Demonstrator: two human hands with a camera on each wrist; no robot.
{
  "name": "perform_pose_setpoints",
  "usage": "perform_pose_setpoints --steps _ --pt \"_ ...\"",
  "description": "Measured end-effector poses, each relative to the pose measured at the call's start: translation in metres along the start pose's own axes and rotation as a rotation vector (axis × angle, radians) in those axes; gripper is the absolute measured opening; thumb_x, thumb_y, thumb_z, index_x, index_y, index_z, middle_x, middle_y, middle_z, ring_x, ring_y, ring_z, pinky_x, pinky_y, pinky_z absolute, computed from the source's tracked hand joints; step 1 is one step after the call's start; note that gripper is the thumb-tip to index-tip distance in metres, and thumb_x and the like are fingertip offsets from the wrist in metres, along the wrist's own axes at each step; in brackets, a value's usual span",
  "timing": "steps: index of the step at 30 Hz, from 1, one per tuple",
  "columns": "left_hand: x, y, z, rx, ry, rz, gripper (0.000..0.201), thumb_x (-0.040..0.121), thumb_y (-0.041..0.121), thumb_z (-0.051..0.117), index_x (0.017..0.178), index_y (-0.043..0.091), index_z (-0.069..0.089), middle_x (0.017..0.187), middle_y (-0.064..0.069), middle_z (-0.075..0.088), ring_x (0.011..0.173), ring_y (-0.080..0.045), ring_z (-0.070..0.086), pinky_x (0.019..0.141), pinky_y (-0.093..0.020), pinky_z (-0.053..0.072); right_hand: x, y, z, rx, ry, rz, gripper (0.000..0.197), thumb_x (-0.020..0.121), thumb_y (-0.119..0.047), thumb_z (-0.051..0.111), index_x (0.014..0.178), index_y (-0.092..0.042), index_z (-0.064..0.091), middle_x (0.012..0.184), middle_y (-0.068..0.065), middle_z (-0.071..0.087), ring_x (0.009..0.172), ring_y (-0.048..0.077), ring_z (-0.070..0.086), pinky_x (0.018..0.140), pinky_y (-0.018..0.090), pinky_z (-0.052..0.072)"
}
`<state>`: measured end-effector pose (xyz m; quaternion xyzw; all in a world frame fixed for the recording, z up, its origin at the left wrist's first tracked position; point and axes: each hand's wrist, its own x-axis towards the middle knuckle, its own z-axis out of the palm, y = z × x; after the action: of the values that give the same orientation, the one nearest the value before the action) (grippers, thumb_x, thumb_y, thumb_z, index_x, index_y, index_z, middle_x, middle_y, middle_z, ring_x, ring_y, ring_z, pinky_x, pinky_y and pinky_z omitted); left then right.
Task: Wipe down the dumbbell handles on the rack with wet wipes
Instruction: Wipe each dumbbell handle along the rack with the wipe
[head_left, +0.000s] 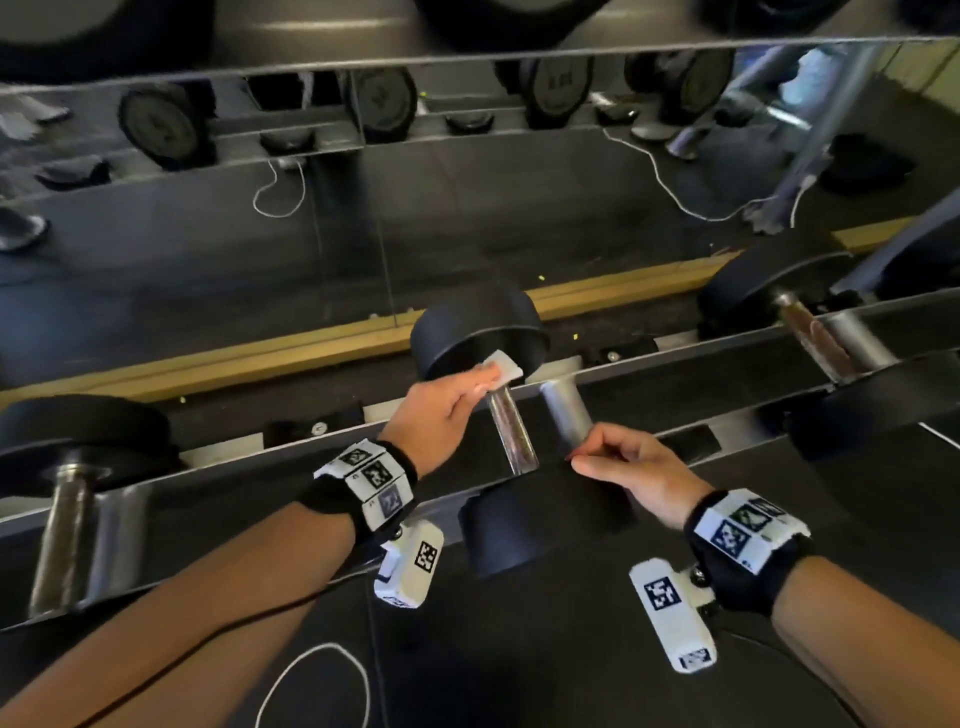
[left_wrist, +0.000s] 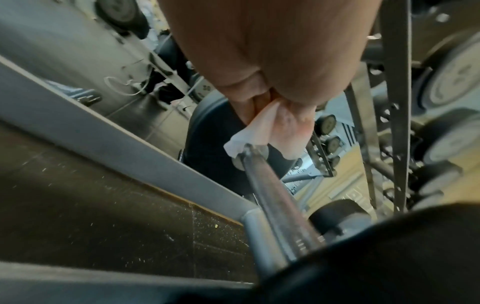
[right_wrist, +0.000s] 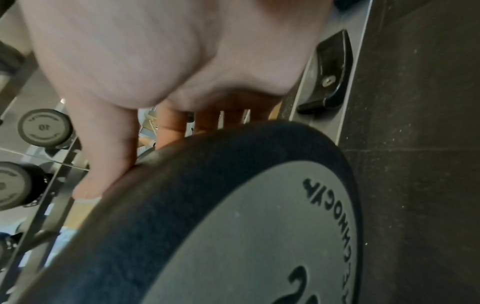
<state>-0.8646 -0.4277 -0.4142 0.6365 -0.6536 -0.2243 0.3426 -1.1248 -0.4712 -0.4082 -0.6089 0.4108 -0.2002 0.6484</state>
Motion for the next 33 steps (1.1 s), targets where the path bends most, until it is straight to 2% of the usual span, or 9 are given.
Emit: perform_pose_setpoints --steps 3,7,9,12,15,18,24,27,33 --pt "0.004 -0.015 0.015 0.063 -0.130 0.088 0.038 0.105 0.010 0.045 0.143 0.011 0.051 0.150 -0.003 0.047 0.143 -0.013 0.038 0.117 -0.011 0.018 0.002 0.014 0.002 0.046 0.009 -0.028 0.015 0.078 -0.026 0.079 0.069 -0.025 0.068 0.076 0.002 0.062 0.077 0.013 0.059 0.078 0.031 0.048" --pt "-0.001 -0.035 0.029 0.090 -0.189 0.173 0.044 0.106 0.009 0.041 0.149 0.010 0.040 0.159 -0.001 0.030 0.151 -0.014 0.018 0.125 -0.029 0.013 0.004 0.029 0.006 0.141 0.049 -0.045 0.014 0.076 -0.030 0.071 0.072 -0.019 0.062 0.075 0.007 0.056 0.072 0.016 0.056 0.070 0.032 0.047" --pt "-0.007 -0.036 0.035 0.040 -0.160 0.217 0.045 0.104 0.004 0.043 0.149 0.009 0.041 0.157 0.002 0.030 0.151 -0.011 0.017 0.124 -0.026 0.013 0.006 0.034 0.005 0.205 0.044 -0.056 0.018 0.076 -0.029 0.070 0.075 -0.014 0.059 0.074 0.008 0.054 0.066 0.014 0.055 0.064 0.028 0.048" --pt "-0.019 -0.032 0.040 0.091 -0.197 0.304 0.051 0.101 -0.003 0.046 0.150 0.009 0.037 0.154 0.006 0.025 0.148 -0.006 0.013 0.119 -0.010 0.005 0.007 0.035 0.007 0.248 0.022 -0.065 0.017 0.078 -0.028 0.069 0.074 -0.015 0.058 0.074 0.007 0.056 0.064 0.013 0.057 0.060 0.026 0.050" --pt "-0.014 -0.032 0.031 0.152 -0.233 0.267 0.054 0.101 -0.003 0.044 0.151 0.013 0.034 0.160 0.001 0.024 0.150 -0.010 0.018 0.122 -0.016 0.008 0.005 0.033 0.010 0.255 0.051 -0.083 0.019 0.078 -0.027 0.068 0.071 -0.015 0.055 0.068 0.003 0.055 0.060 0.010 0.057 0.055 0.021 0.049" --pt "-0.002 -0.033 0.023 0.202 -0.179 0.185 0.053 0.102 -0.001 0.042 0.152 0.015 0.034 0.161 0.001 0.026 0.149 -0.007 0.019 0.118 -0.013 0.005 0.003 0.030 0.012 0.261 0.050 -0.082 0.026 0.081 -0.028 0.075 0.071 -0.015 0.054 0.070 0.002 0.056 0.061 0.010 0.058 0.055 0.022 0.049" --pt "-0.025 -0.040 0.029 0.094 -0.299 0.307 0.058 0.101 0.001 0.048 0.151 0.027 0.037 0.160 0.007 0.028 0.150 -0.003 0.016 0.122 -0.019 0.010 -0.003 0.030 0.015 0.205 0.079 -0.089 0.025 0.077 -0.037 0.070 0.077 -0.016 0.057 0.079 0.006 0.060 0.069 0.016 0.061 0.060 0.027 0.053" --pt "-0.017 -0.044 0.021 0.136 -0.315 0.311 0.052 0.102 0.009 0.047 0.148 0.033 0.041 0.158 0.014 0.028 0.148 0.002 0.015 0.119 -0.014 0.010 -0.004 0.030 0.017 0.179 0.095 -0.100 0.025 0.078 -0.041 0.072 0.076 -0.019 0.060 0.082 0.006 0.062 0.074 0.019 0.062 0.064 0.031 0.053" --pt "-0.018 -0.037 0.024 0.068 -0.253 0.289 0.042 0.102 0.011 0.050 0.140 0.027 0.055 0.155 0.003 0.040 0.147 -0.009 0.029 0.122 -0.024 0.021 -0.003 0.032 0.018 0.124 0.137 -0.109 0.029 0.072 -0.048 0.074 0.076 -0.022 0.062 0.084 0.008 0.060 0.077 0.021 0.060 0.070 0.035 0.050"
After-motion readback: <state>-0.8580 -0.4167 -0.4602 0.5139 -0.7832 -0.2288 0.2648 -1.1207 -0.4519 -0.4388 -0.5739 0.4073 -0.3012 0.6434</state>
